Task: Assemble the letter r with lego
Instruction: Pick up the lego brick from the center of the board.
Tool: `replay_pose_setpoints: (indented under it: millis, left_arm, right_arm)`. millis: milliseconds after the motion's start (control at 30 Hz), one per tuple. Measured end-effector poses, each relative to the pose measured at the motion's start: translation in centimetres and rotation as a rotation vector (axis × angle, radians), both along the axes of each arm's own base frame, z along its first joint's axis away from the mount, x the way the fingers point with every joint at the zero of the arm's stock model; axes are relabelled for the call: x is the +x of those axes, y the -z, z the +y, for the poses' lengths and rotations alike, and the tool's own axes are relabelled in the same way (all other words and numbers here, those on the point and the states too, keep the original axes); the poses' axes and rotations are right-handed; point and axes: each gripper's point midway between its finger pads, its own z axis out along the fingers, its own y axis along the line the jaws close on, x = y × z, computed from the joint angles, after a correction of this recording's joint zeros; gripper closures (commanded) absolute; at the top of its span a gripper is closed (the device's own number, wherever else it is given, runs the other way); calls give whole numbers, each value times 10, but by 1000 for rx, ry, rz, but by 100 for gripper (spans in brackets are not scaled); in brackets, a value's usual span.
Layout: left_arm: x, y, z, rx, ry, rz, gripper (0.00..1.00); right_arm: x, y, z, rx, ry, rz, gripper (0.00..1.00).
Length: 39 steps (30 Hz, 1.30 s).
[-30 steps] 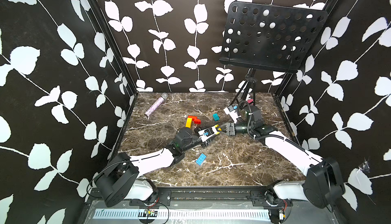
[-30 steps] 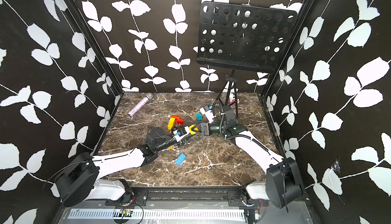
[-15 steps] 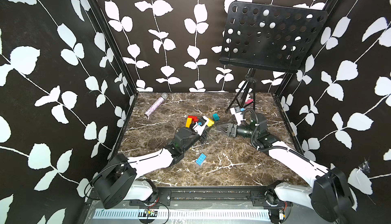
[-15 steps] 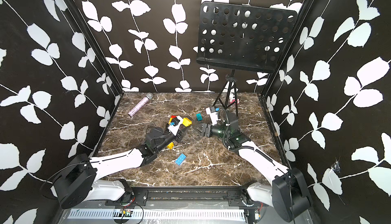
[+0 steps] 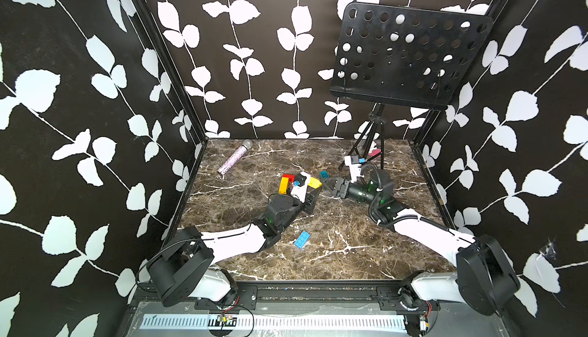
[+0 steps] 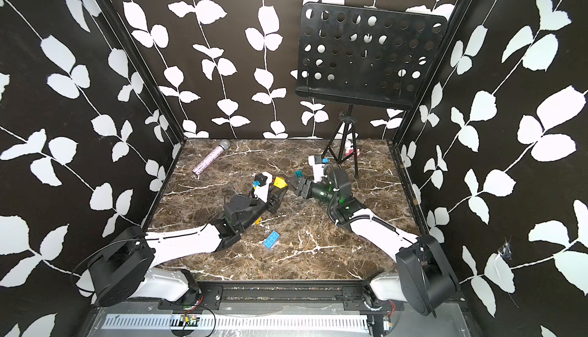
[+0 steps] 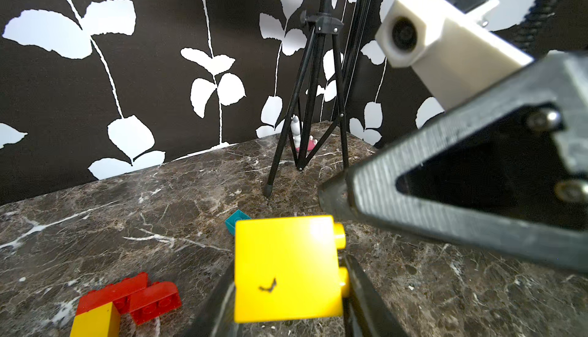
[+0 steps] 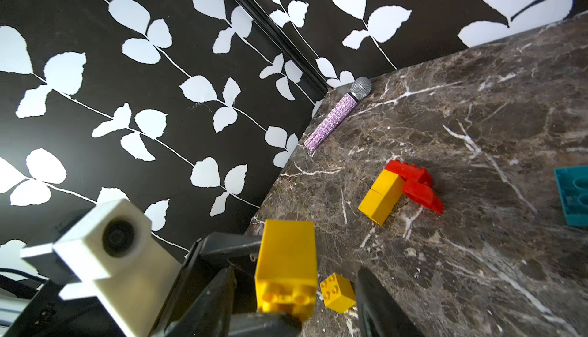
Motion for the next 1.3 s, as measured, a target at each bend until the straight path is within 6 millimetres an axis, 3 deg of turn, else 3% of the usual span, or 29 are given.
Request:
replay_pose_setpoints:
  millis: [100, 367, 667, 767, 900, 1067, 1200, 1300]
  left_arm:
    - [0, 1, 0, -4, -4, 5, 73]
    - [3, 12, -2, 9, -8, 24, 73]
    - [5, 9, -2, -2, -15, 15, 68]
    - [5, 9, -1, -1, -22, 15, 50]
    - [7, 12, -2, 22, -23, 29, 1]
    - [-5, 5, 7, 36, -4, -33, 1]
    - [-29, -7, 50, 74, -54, -121, 1]
    - [-37, -33, 79, 107, -131, -159, 1]
  right_arm:
    - [3, -4, 6, 6, -11, -9, 42]
    - [-1, 18, 21, -23, -50, 41, 44]
    - [4, 24, 24, -31, -48, 61, 69]
    - [4, 23, 25, -30, -48, 62, 73]
    - [3, 21, 27, -37, -58, 51, 76]
    - [12, 12, 16, -156, -24, 47, 79]
    - [37, -12, -16, -339, 65, 29, 76]
    - [49, -25, -43, -506, 113, 36, 76]
